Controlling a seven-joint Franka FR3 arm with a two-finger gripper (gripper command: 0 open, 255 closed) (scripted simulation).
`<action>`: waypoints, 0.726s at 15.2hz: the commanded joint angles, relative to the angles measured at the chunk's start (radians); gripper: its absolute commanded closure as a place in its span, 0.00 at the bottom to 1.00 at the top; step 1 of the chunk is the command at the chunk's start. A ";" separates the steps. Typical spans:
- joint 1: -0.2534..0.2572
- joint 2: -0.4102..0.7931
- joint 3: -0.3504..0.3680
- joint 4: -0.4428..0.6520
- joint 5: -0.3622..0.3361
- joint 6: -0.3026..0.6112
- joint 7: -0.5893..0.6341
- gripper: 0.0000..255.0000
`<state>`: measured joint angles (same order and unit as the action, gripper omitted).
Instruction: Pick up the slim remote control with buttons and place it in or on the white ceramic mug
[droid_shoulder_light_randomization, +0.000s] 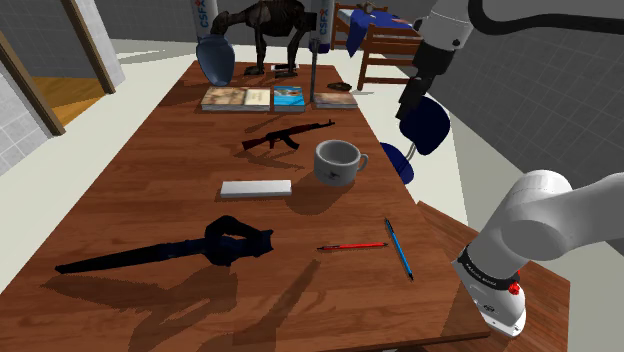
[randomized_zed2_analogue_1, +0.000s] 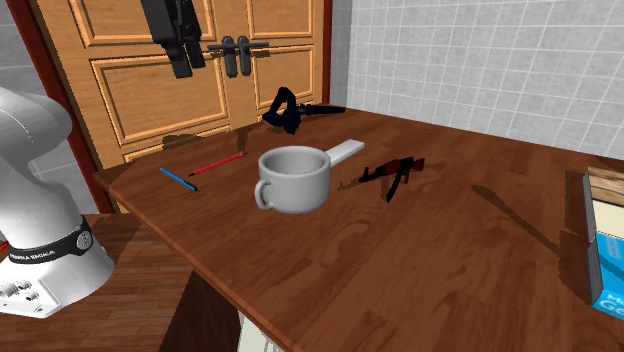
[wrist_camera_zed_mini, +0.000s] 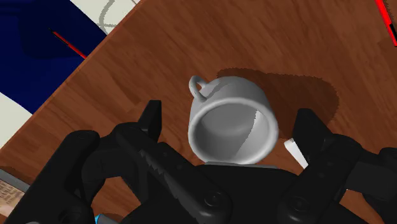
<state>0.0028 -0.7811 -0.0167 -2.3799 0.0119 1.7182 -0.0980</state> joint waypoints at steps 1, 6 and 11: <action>0.000 0.000 0.000 0.000 0.000 0.000 0.000 0.00; 0.041 0.166 0.035 0.035 0.014 0.116 -0.019 0.00; 0.077 0.339 0.071 0.096 0.020 0.213 -0.036 0.00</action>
<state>0.0730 -0.4832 0.0476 -2.2993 0.0315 1.9074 -0.1286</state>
